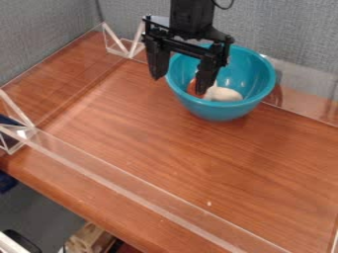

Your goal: Remove the mushroom from inside the blue bowl and put it on the table

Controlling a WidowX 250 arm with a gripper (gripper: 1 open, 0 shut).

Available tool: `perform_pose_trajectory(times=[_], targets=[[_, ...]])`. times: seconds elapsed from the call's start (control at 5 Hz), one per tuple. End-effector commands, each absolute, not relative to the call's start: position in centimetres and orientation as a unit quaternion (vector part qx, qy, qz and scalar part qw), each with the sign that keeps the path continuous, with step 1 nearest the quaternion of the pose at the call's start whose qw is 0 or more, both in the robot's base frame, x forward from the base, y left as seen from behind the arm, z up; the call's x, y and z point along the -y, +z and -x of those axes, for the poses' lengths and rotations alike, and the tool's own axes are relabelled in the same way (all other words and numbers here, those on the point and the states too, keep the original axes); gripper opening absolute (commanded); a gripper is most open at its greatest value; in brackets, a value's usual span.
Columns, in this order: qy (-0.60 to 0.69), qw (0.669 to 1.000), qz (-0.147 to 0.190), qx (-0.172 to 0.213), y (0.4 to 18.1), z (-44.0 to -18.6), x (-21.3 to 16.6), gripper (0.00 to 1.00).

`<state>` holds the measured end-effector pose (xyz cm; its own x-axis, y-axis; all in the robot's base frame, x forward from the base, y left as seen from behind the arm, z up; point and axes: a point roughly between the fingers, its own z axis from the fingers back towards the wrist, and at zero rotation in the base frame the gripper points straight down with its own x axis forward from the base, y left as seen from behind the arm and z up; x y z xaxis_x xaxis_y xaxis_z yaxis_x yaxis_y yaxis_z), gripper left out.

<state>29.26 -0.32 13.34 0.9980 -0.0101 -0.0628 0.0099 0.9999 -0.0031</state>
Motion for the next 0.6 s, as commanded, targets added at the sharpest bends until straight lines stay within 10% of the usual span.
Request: perform_pose_trajectory(times=[0.0, 0.4], targets=[[-0.002, 0.999, 0.003, -0.033, 12.7, -30.0, 0.4, 1.00], [0.011, 1.000, 0.010, -0.023, 11.7, -33.1, 0.5, 1.00]])
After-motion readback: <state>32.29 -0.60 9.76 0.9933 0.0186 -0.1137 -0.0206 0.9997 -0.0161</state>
